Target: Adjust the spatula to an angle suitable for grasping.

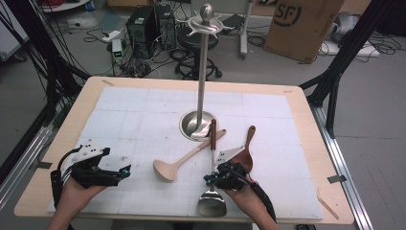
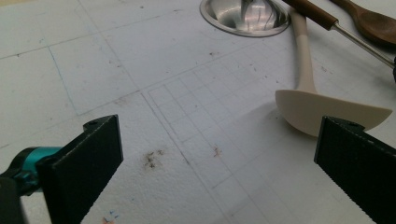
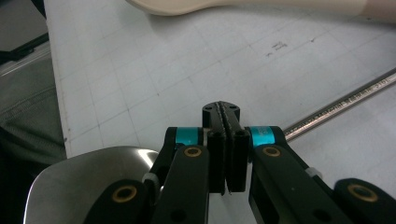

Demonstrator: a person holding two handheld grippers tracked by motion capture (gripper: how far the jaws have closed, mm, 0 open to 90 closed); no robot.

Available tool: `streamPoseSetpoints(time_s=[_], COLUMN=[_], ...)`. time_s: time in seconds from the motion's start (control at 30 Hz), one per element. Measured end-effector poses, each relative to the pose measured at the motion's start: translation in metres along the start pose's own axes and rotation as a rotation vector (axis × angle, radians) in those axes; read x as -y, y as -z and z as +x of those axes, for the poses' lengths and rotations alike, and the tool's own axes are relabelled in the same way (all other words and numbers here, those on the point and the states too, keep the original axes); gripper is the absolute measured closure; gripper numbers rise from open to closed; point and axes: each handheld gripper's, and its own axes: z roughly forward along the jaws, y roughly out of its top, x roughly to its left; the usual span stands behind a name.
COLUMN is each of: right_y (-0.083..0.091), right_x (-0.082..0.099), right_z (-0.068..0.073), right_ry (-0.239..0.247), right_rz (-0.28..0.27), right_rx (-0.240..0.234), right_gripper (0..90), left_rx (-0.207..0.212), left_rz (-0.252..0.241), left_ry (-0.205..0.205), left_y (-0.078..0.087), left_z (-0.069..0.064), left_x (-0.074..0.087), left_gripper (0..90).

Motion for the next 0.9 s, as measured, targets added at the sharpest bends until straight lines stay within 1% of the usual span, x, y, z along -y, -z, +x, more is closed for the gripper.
streamPoseSetpoints(time_s=[0.9], right_y=[0.021], right_x=[0.017], right_z=[-0.012], right_ry=[-0.053], right_rz=[0.008], right_rx=[0.038], right_gripper=[89.2], left_rx=[0.001], left_rz=[0.001], left_ry=[-0.002], left_y=[0.000], left_z=[0.000], left_x=[0.000], left_gripper=[1.6])
